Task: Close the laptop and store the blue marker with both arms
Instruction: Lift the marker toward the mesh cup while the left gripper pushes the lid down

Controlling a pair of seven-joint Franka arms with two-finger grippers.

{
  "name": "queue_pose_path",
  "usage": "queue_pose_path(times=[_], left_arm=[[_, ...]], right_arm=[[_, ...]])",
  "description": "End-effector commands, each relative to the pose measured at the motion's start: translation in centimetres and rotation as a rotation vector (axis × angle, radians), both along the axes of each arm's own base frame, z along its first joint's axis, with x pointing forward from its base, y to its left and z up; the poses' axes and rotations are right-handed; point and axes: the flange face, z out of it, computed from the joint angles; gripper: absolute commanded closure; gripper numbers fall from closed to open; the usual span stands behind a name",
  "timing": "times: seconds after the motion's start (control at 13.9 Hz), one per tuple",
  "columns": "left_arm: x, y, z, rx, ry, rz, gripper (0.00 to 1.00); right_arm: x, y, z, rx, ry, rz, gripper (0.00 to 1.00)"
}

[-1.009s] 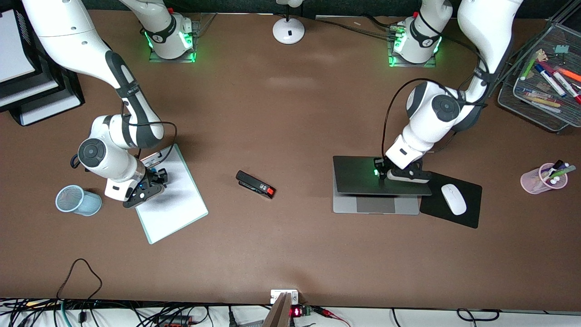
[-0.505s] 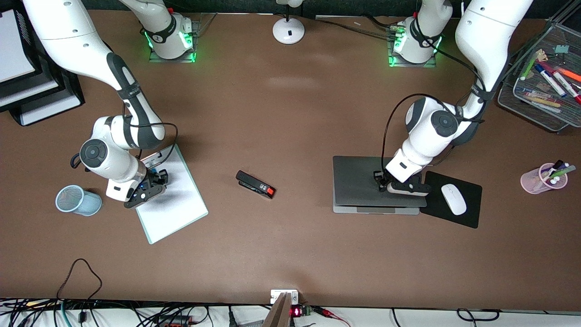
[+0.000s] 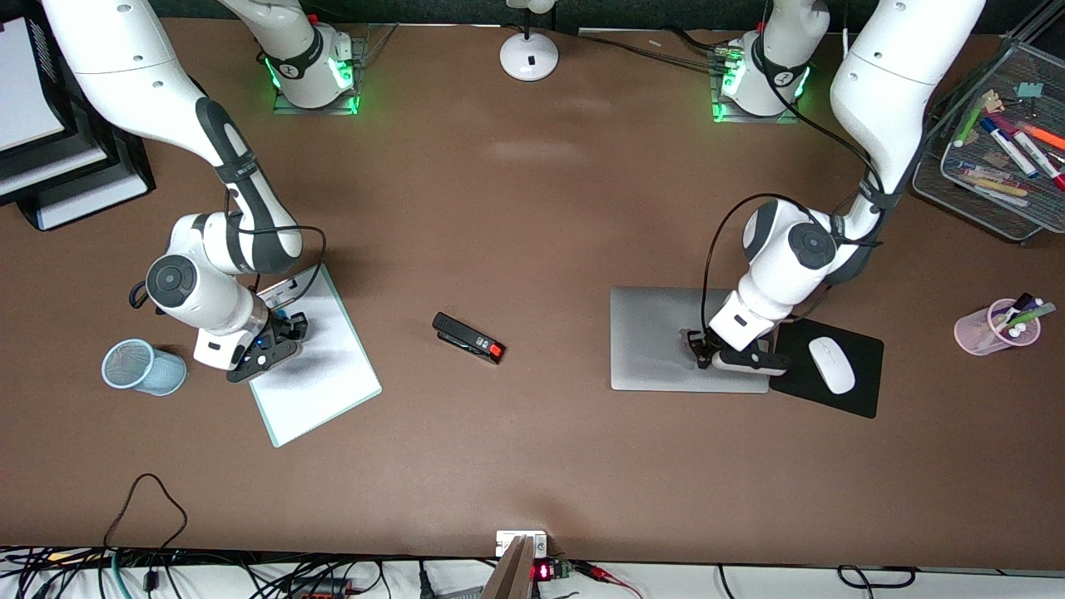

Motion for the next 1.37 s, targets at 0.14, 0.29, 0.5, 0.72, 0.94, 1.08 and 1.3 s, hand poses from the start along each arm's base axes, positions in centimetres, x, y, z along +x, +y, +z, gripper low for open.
queue_pose_path(times=[0.14,0.29,0.5,0.72,0.94,1.08,1.3], left_arm=[[2.1,-0.4,-1.1,-0.001,-0.033,-0.016,1.00],[2.1,-0.4,-1.1,-0.002,-0.032,-0.015,1.00],[2.1,-0.4,-1.6,-0.003,-0.026,-0.013,1.00],[2.1,-0.3,-2.2,-0.008,-0.033,-0.011,1.00],[2.1,-0.3,-2.3,-0.008,-0.033,-0.012,1.00],[2.1,-0.3,-2.3,-0.008,-0.033,-0.012,1.00],[2.1,-0.1,-2.3,-0.007,-0.033,-0.009,1.00]], right_arm=[[2.1,-0.6,7.8,-0.001,-0.080,0.004,1.00],[2.6,-1.5,11.4,-0.007,-0.100,0.053,1.00],[2.4,-3.2,15.7,-0.006,-0.087,0.102,1.00],[2.7,-3.8,21.8,0.066,-0.081,0.154,1.00],[3.3,-5.4,26.2,0.115,-0.046,0.213,0.99],[3.4,-6.5,27.3,0.162,-0.064,0.260,1.00],[3.4,-8.9,29.0,0.245,-0.111,0.359,1.00]])
